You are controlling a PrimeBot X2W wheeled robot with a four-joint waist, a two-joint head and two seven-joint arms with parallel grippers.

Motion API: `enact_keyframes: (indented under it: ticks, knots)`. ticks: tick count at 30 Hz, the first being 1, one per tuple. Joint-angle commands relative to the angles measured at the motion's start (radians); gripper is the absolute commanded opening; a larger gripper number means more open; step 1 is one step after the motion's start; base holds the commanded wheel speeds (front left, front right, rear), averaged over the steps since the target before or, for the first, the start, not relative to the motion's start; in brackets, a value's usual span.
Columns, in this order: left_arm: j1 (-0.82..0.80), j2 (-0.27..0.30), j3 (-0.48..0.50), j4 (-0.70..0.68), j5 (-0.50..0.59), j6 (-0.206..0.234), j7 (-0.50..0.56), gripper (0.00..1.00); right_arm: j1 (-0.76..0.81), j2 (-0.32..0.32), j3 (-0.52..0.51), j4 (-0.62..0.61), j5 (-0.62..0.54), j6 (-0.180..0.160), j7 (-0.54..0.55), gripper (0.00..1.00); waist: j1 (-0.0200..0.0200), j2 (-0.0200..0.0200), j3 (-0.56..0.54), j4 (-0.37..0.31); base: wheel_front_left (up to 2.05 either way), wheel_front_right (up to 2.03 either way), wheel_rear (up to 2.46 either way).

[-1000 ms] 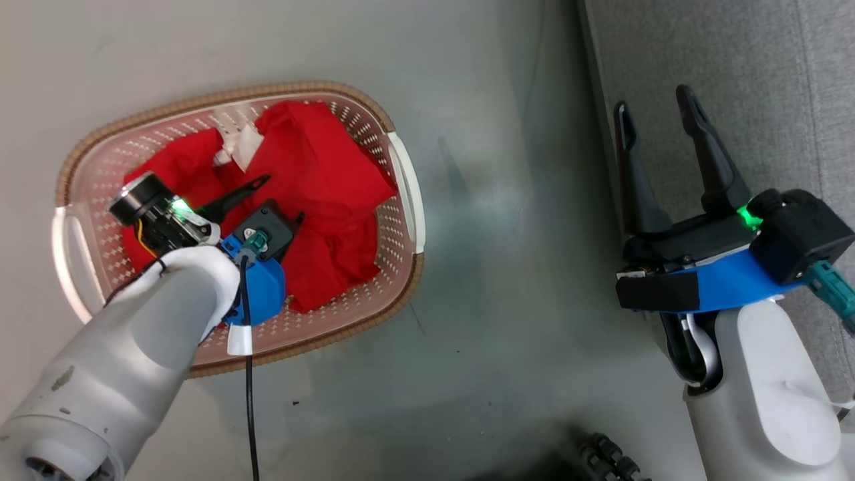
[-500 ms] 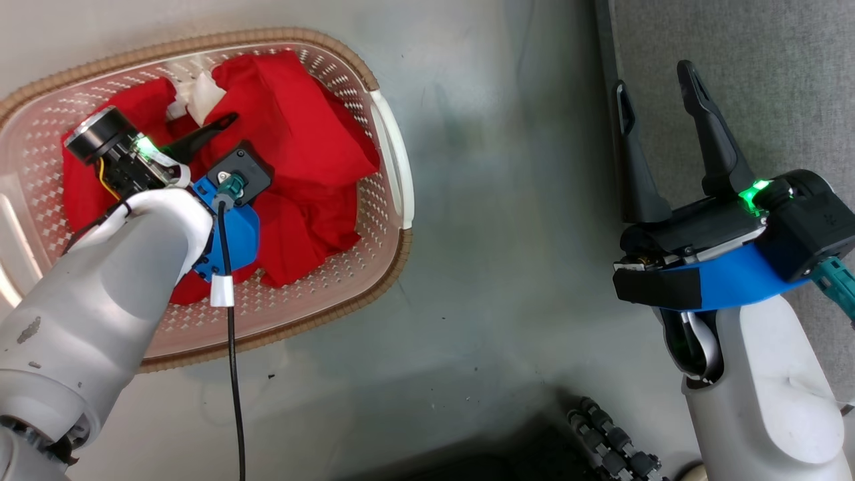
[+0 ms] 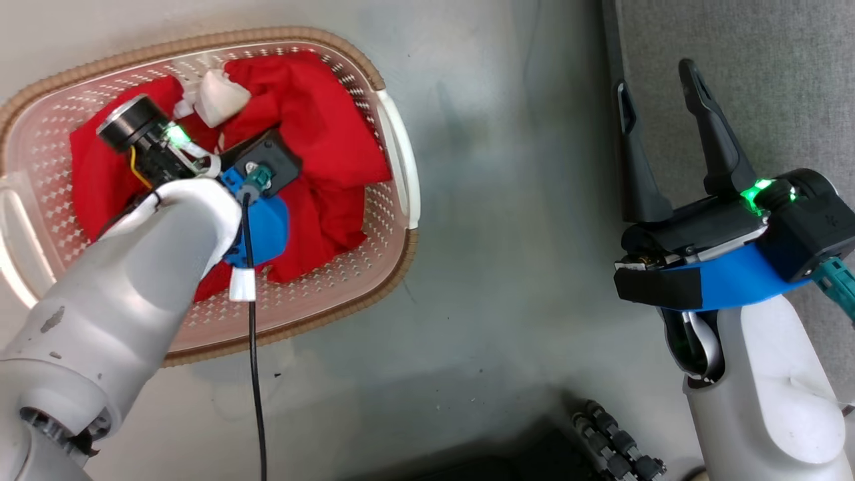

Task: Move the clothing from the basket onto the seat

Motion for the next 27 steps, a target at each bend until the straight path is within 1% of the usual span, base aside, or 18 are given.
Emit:
enact_keyframes:
  ticks: [1, 5, 8, 18, 27]
  knots:
    - [-0.002, -0.001, 0.016, -0.012, -0.017, -0.001, -0.003, 0.00, -0.012, -0.003, -0.005, 0.003, -0.011, 0.000, -0.003, 1.00, 0.0000, 0.0000, -0.008, 0.010, 0.00, 0.00, 0.00]
    - [0.005, -0.014, 0.065, -0.069, -0.052, -0.001, -0.003, 0.00, -0.010, -0.003, -0.013, 0.008, -0.022, 0.000, -0.003, 1.00, 0.0000, 0.0000, -0.031, 0.036, 0.00, 0.00, 0.00]
    - [0.022, -0.020, 0.104, -0.113, -0.057, -0.001, -0.003, 0.00, -0.005, -0.003, -0.018, 0.012, -0.033, 0.000, -0.003, 1.00, 0.0000, 0.0000, -0.056, 0.058, 0.00, 0.00, 0.00]
    - [0.131, -0.048, 0.263, -0.253, -0.017, 0.009, -0.003, 0.00, 0.025, -0.003, -0.027, 0.044, -0.063, 0.000, -0.003, 1.00, 0.0000, 0.0000, -0.179, 0.123, 0.00, 0.00, 0.00]
    - [0.275, -0.080, 0.454, -0.383, 0.021, 0.021, -0.003, 0.00, 0.067, -0.008, -0.040, 0.073, -0.074, 0.000, -0.003, 1.00, 0.0000, 0.0000, -0.315, 0.171, 0.00, 0.00, 0.00]
